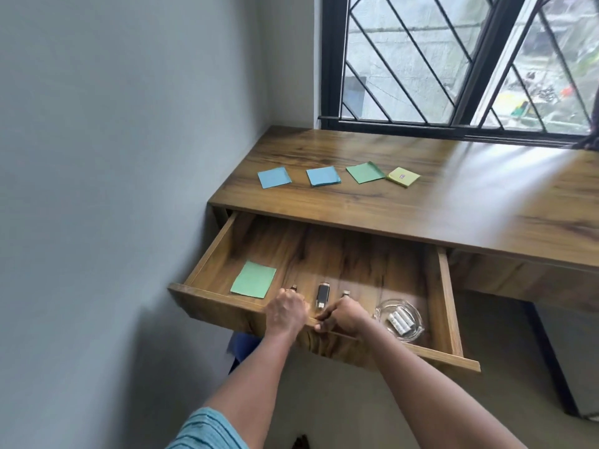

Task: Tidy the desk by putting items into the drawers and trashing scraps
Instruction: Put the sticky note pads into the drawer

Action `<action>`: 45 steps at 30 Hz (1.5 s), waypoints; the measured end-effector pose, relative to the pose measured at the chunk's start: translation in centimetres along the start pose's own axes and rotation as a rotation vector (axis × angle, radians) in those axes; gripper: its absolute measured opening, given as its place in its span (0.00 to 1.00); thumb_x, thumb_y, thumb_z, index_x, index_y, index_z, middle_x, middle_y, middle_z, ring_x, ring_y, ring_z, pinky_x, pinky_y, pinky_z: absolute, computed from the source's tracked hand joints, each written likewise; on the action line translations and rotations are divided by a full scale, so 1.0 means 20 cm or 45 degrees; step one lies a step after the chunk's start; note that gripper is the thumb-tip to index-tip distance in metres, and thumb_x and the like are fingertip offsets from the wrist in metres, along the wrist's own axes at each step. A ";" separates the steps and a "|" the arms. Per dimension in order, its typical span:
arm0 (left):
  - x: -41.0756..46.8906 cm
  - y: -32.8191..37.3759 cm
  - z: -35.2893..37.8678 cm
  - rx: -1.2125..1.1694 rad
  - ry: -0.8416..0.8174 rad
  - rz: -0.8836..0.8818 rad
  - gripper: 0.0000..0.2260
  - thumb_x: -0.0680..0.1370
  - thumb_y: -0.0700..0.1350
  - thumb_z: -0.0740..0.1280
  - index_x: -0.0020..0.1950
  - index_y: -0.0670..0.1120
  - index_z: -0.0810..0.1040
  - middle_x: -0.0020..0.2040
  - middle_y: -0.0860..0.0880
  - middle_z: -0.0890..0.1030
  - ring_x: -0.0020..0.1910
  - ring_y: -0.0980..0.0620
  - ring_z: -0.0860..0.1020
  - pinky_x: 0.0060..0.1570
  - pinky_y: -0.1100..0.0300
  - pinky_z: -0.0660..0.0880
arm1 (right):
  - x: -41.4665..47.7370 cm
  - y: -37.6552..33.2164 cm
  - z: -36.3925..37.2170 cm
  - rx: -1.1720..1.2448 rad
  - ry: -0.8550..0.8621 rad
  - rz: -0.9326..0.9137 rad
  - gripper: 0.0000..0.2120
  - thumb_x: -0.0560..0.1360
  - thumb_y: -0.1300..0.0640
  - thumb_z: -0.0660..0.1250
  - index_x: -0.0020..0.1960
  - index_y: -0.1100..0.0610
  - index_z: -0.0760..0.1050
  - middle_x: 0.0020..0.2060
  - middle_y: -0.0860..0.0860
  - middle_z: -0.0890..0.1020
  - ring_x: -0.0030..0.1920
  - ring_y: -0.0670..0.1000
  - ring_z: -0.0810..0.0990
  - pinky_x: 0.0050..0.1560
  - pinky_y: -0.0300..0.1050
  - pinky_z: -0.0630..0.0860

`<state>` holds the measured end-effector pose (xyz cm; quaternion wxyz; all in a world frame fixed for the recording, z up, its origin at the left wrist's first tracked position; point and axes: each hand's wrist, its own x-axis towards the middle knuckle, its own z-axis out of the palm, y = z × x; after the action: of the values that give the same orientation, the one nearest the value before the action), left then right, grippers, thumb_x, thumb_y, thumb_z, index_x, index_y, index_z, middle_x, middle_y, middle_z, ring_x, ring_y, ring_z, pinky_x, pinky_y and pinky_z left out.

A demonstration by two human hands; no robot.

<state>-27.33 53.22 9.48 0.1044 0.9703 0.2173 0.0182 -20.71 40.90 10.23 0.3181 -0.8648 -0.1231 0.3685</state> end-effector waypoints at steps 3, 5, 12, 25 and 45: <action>-0.09 0.00 -0.03 0.016 -0.059 -0.022 0.12 0.79 0.47 0.60 0.48 0.44 0.81 0.46 0.46 0.80 0.43 0.52 0.78 0.42 0.61 0.78 | -0.07 0.02 0.05 -0.061 -0.035 -0.045 0.17 0.65 0.56 0.77 0.53 0.56 0.82 0.50 0.49 0.84 0.45 0.43 0.76 0.46 0.35 0.68; -0.12 0.01 -0.05 0.029 -0.107 -0.050 0.11 0.80 0.45 0.59 0.50 0.43 0.81 0.47 0.46 0.81 0.46 0.51 0.79 0.44 0.59 0.79 | -0.10 0.02 0.07 -0.112 -0.081 -0.061 0.17 0.67 0.56 0.76 0.55 0.56 0.82 0.52 0.49 0.83 0.46 0.43 0.75 0.47 0.35 0.67; -0.26 -0.02 -0.05 0.149 -0.226 -0.095 0.11 0.80 0.43 0.59 0.52 0.42 0.80 0.48 0.45 0.81 0.47 0.50 0.80 0.43 0.59 0.77 | -0.17 0.05 0.15 -0.082 -0.207 0.033 0.17 0.66 0.56 0.76 0.55 0.55 0.82 0.53 0.51 0.83 0.54 0.49 0.79 0.60 0.44 0.75; -0.40 -0.07 -0.05 0.354 -0.365 -0.062 0.10 0.79 0.43 0.59 0.52 0.42 0.80 0.48 0.45 0.80 0.47 0.49 0.79 0.47 0.57 0.78 | -0.21 0.03 0.19 0.013 -0.685 0.206 0.11 0.66 0.63 0.75 0.48 0.56 0.81 0.54 0.54 0.82 0.58 0.53 0.78 0.62 0.48 0.75; 1.37 0.19 -0.27 -0.098 -0.224 -0.011 0.15 0.80 0.50 0.59 0.60 0.43 0.76 0.59 0.43 0.78 0.58 0.46 0.76 0.57 0.52 0.75 | 0.82 -0.24 -1.05 -0.030 0.759 -0.046 0.11 0.73 0.55 0.70 0.50 0.62 0.80 0.46 0.59 0.82 0.45 0.56 0.79 0.41 0.42 0.71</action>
<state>-1.37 62.59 15.19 0.1604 0.9625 0.2106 -0.0591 5.80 42.35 15.19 0.3366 -0.9362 -0.0441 0.0910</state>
